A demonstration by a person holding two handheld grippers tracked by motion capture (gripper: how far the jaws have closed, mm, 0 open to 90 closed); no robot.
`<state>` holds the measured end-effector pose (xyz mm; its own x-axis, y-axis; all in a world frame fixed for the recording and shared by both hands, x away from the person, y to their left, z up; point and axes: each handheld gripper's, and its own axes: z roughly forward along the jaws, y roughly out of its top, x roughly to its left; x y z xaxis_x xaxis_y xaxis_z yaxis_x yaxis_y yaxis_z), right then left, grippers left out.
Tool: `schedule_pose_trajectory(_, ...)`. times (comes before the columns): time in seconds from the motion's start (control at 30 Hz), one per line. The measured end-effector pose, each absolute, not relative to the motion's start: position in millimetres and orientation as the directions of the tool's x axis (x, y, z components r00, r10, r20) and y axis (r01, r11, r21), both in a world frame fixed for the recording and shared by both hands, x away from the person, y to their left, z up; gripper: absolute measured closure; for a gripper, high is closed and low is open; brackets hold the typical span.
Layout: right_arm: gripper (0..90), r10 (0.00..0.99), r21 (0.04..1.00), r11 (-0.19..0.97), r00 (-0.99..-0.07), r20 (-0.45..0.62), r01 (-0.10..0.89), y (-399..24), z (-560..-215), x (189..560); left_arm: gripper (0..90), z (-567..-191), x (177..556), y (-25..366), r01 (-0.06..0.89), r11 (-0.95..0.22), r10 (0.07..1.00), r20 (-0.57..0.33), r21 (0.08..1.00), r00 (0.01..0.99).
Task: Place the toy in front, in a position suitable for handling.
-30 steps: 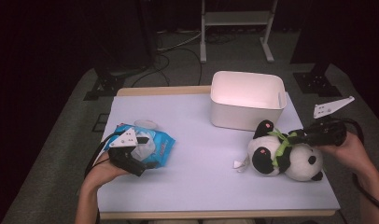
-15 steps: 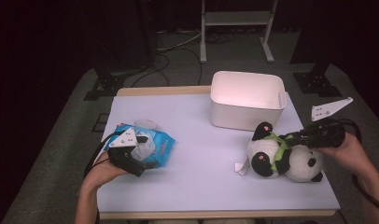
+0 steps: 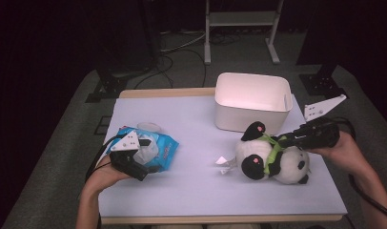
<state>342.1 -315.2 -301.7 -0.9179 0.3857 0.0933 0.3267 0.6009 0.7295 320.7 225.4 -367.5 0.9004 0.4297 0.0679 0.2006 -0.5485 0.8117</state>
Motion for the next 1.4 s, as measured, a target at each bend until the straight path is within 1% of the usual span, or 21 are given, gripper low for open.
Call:
schedule_pose_trajectory(0.17,76.4,0.360,0.736,0.606,-0.929,0.085,0.302,-296,-292,344,3.5,-367,320,227,0.201,-0.551,0.432,0.071,0.810,0.899)
schedule_pose_trajectory(0.2,76.4,0.345,0.739,0.608,-0.935,0.082,0.289,-285,-285,345,3.5,-367,320,228,0.200,-0.547,0.434,0.071,0.813,0.898)
schedule_pose_trajectory(0.27,76.4,0.345,0.740,0.609,-0.935,0.079,0.287,-282,-283,345,3.5,-366,320,228,0.199,-0.549,0.434,0.073,0.812,0.898)
schedule_pose_trajectory(0.33,76.4,0.322,0.742,0.617,-0.944,0.068,0.263,-267,-275,346,3.5,-366,320,228,0.199,-0.547,0.433,0.071,0.813,0.899)
schedule_pose_trajectory(0.57,76.4,0.294,0.735,0.635,-0.954,0.055,0.238,-241,-270,351,3.5,-365,320,230,0.202,-0.551,0.434,0.071,0.810,0.898)
schedule_pose_trajectory(0.6,76.4,0.280,0.730,0.642,-0.958,0.060,0.234,-230,-271,353,3.5,-365,320,230,0.202,-0.550,0.434,0.071,0.810,0.898)
schedule_pose_trajectory(0.77,76.3,0.256,0.723,0.652,-0.964,0.076,0.230,-211,-275,358,3.3,-365,319,231,0.203,-0.544,0.439,0.069,0.814,0.896)
schedule_pose_trajectory(0.8,76.3,0.248,0.721,0.654,-0.965,0.085,0.232,-201,-277,360,3.3,-365,320,231,0.205,-0.546,0.439,0.069,0.812,0.896)
schedule_pose_trajectory(0.87,76.3,0.240,0.701,0.675,-0.967,0.085,0.229,-191,-282,363,3.3,-366,320,231,0.205,-0.544,0.440,0.068,0.814,0.896)
schedule_pose_trajectory(1.0,76.2,0.227,0.679,0.690,-0.966,0.125,0.250,-175,-300,370,3.3,-367,320,232,0.207,-0.540,0.439,0.064,0.816,0.896)
schedule_pose_trajectory(1.03,76.2,0.227,0.679,0.690,-0.966,0.125,0.250,-175,-300,370,3.3,-367,320,232,0.207,-0.540,0.439,0.064,0.816,0.896)
schedule_pose_trajectory(1.07,76.0,0.221,0.670,0.697,-0.965,0.138,0.255,-170,-308,371,3.3,-367,320,232,0.207,-0.542,0.440,0.065,0.815,0.896)
schedule_pose_trajectory(1.13,75.2,0.205,0.684,0.674,-0.960,0.190,0.280,-165,-324,374,3.3,-367,320,233,0.206,-0.542,0.442,0.068,0.815,0.895)
schedule_pose_trajectory(1.17,74.8,0.203,0.691,0.666,-0.960,0.195,0.281,-166,-325,375,3.4,-367,321,233,0.204,-0.543,0.442,0.071,0.814,0.894)
schedule_pose_trajectory(1.23,72.1,0.215,0.703,0.651,-0.958,0.190,0.286,-170,-326,375,3.4,-368,322,234,0.205,-0.544,0.447,0.074,0.814,0.891)
schedule_pose_trajectory(1.27,69.0,0.215,0.708,0.646,-0.958,0.190,0.285,-172,-327,375,3.4,-369,322,234,0.203,-0.546,0.448,0.079,0.813,0.890)
schedule_pose_trajectory(1.3,68.3,0.215,0.710,0.644,-0.958,0.189,0.285,-174,-328,375,3.4,-369,322,234,0.205,-0.545,0.451,0.078,0.813,0.889)
schedule_pose_trajectory(1.33,63.8,0.217,0.705,0.647,-0.957,0.195,0.290,-176,-329,375,3.4,-369,322,234,0.205,-0.545,0.451,0.078,0.813,0.889)
schedule_pose_trajectory(1.37,63.8,0.217,0.705,0.647,-0.957,0.195,0.290,-176,-329,375,3.4,-369,322,234,0.206,-0.544,0.454,0.079,0.813,0.888)
schedule_pose_trajectory(1.4,57.4,0.223,0.698,0.657,-0.958,0.179,0.283,-181,-330,373,3.5,-369,322,234,0.207,-0.544,0.457,0.080,0.814,0.886)
